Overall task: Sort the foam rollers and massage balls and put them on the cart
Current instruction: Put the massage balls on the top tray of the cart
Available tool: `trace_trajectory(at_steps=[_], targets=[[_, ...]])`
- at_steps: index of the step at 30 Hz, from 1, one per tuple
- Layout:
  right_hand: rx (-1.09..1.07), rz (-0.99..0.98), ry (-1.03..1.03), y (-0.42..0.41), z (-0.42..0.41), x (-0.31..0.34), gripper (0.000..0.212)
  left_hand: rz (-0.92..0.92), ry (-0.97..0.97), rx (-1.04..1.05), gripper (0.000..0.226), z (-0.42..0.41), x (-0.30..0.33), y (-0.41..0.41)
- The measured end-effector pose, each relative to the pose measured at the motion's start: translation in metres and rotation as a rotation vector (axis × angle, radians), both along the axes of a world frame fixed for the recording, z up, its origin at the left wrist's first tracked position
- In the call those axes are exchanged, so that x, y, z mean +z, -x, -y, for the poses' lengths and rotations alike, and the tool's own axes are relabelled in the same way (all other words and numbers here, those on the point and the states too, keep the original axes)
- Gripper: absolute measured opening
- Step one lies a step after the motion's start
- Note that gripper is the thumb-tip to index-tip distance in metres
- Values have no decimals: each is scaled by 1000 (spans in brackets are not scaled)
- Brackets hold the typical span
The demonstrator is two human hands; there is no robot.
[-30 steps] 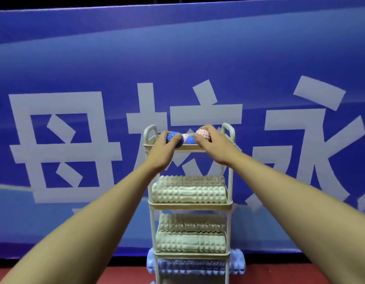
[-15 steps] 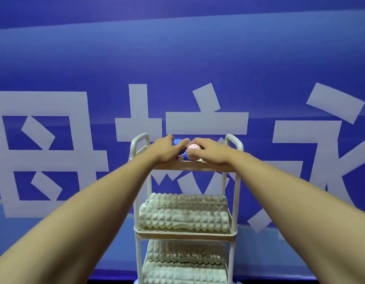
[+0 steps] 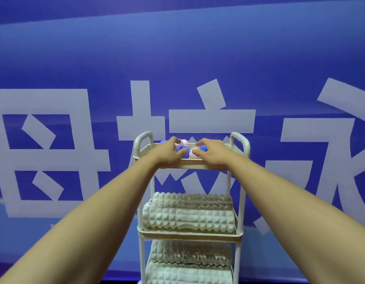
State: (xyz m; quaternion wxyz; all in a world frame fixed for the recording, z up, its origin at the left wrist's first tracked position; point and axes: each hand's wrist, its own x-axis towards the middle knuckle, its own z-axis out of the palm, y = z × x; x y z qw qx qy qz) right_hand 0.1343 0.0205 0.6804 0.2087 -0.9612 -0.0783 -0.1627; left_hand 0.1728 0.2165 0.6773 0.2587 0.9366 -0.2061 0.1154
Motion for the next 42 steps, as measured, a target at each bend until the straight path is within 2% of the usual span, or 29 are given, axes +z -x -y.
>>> trace_trajectory(at_steps=[5, 7, 13, 17, 24, 29, 33, 38, 42], targets=[[-124, 261, 89, -3, -3, -8, 40, 88, -28, 22, 51, 1, -1, -4], [-155, 306, 127, -3, -4, -9, 37, 94, -39, 33, 51, 2, -1, -5], [-148, 236, 142, 0, -4, -11, 43, 97, -111, 36, 46, 5, -1, -3], [-129, 249, 138, 7, -6, -12, 45, 183, -226, 50, 46, 4, -5, 4], [-33, 219, 82, 25, -4, -8, 41, 366, -131, 53, 48, -1, -13, 26], [-36, 224, 134, 47, -3, -7, 40, 369, -173, 69, 51, -15, -12, 51], [17, 330, 95, 81, -11, -14, 40, 432, -152, 42, 51, -25, -18, 90], [104, 474, 65, 143, -30, -73, 42, 443, -66, -2, 52, -35, -71, 153], [72, 370, 100, 178, -30, -159, 43, 348, -62, 7, 53, -48, -156, 192]])
